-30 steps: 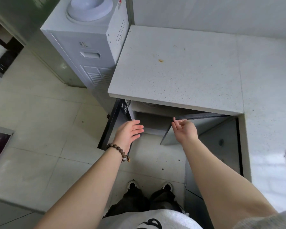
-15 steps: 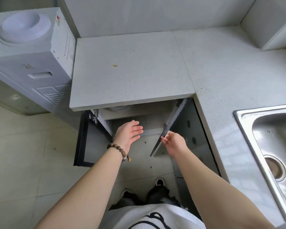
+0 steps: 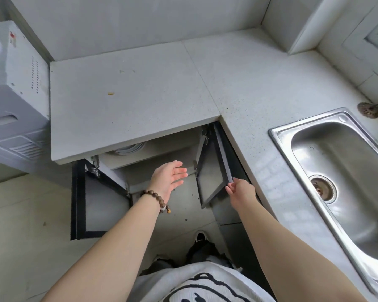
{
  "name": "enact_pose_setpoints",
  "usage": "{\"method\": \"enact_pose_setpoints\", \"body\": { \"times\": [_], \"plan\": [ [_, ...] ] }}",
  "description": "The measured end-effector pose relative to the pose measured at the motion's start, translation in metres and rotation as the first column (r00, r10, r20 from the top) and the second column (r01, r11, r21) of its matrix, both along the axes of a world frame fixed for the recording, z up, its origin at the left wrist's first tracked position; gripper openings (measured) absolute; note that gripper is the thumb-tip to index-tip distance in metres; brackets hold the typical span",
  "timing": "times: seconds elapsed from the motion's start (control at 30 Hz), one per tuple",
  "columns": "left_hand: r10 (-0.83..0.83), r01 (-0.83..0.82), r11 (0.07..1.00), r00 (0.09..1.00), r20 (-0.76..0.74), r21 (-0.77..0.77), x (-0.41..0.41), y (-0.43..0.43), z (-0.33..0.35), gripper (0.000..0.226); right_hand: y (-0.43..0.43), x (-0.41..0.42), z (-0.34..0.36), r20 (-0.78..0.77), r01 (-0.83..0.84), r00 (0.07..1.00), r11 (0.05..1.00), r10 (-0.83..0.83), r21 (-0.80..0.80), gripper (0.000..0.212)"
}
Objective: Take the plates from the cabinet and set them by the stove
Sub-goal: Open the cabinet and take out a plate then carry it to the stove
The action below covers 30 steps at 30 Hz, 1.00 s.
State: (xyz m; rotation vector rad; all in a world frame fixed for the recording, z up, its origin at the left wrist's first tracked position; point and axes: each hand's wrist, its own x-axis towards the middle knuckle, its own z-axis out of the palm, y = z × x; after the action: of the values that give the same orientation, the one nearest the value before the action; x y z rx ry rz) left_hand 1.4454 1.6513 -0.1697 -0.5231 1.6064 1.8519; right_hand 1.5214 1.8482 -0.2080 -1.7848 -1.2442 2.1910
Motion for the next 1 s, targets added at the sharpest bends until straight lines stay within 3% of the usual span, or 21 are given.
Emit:
{"method": "enact_pose_setpoints", "body": {
  "times": [0.17,0.4,0.5,0.63,0.83,1.0],
  "plan": [
    [-0.034,0.034,0.999,0.999,0.001,0.014,0.001,0.008,-0.003,0.026,0.01,0.015,-0.004,-0.001,0.084,0.996,0.996,-0.084,0.043,0.036],
    [-0.019,0.019,1.0,1.0,-0.014,-0.009,0.001,0.005,-0.009,0.026,-0.001,0.013,-0.003,-0.091,0.169,0.978,0.973,-0.185,-0.158,0.042],
    [0.042,-0.043,0.999,0.998,-0.041,-0.03,-0.001,-0.003,-0.012,0.026,-0.009,0.007,0.001,-0.164,0.059,0.983,0.992,-0.077,-0.11,0.04],
    [0.156,-0.163,0.984,0.984,-0.089,-0.074,-0.008,-0.019,-0.01,0.024,-0.028,-0.013,0.013,-0.184,-0.145,0.969,0.984,0.162,0.1,0.029],
    [0.297,-0.318,0.942,0.938,-0.178,-0.105,-0.019,-0.058,-0.007,0.019,-0.074,-0.051,0.041,-0.164,-0.448,0.825,0.802,0.541,0.394,0.022],
    [0.381,-0.405,0.909,0.902,-0.204,-0.094,-0.019,-0.091,-0.007,0.016,-0.11,-0.072,0.051,-0.189,-0.528,0.732,0.72,0.654,0.45,0.019]
  ]
}}
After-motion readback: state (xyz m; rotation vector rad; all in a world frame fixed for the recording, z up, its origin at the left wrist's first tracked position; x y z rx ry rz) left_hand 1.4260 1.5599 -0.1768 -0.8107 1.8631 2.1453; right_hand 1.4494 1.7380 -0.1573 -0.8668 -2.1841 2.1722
